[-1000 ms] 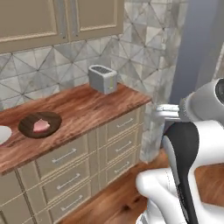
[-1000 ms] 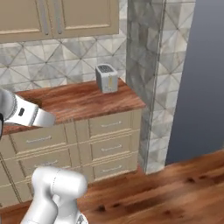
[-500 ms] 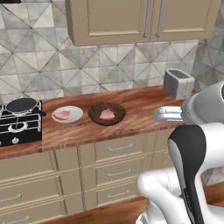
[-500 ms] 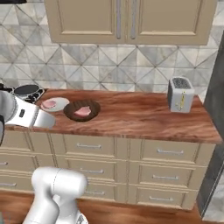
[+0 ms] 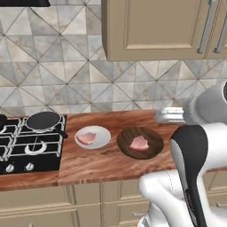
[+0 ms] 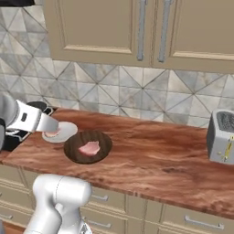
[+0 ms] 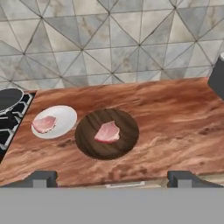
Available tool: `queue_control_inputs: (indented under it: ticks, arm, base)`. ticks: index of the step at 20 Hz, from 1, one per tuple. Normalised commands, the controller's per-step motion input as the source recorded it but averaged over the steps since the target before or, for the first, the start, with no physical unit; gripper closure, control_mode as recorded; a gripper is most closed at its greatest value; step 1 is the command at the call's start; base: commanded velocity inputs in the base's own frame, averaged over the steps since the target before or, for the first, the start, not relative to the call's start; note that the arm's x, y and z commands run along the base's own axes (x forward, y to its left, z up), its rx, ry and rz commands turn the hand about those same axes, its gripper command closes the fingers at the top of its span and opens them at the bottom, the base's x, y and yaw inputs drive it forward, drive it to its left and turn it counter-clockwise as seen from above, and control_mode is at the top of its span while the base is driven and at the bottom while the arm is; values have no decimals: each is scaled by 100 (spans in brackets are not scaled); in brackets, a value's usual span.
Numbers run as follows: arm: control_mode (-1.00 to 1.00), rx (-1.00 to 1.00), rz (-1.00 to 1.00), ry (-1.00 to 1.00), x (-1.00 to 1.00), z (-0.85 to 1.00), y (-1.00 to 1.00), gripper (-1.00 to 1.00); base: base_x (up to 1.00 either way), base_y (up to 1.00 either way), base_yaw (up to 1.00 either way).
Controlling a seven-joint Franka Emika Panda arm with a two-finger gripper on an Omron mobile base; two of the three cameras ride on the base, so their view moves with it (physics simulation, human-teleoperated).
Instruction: Place one of the steaks on the plate and the other in the bowl. Then place the bowl in the fridge.
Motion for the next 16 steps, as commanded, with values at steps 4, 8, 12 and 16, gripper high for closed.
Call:
queue_control_inputs:
  ticks: [4,8,12,16]
  arm:
    - [100,0,0,0,0,0,0,-100]
    - [100,0,0,0,0,0,0,-100]
    - [-100,17,6,14,27,-16,-51,-100]
    - [-100,20,0,39,3,-17,-61,-100]
  base:
    - [59,-13,18]
    - [60,-27,22]
    - [14,-7,4]
    - [0,0,0]
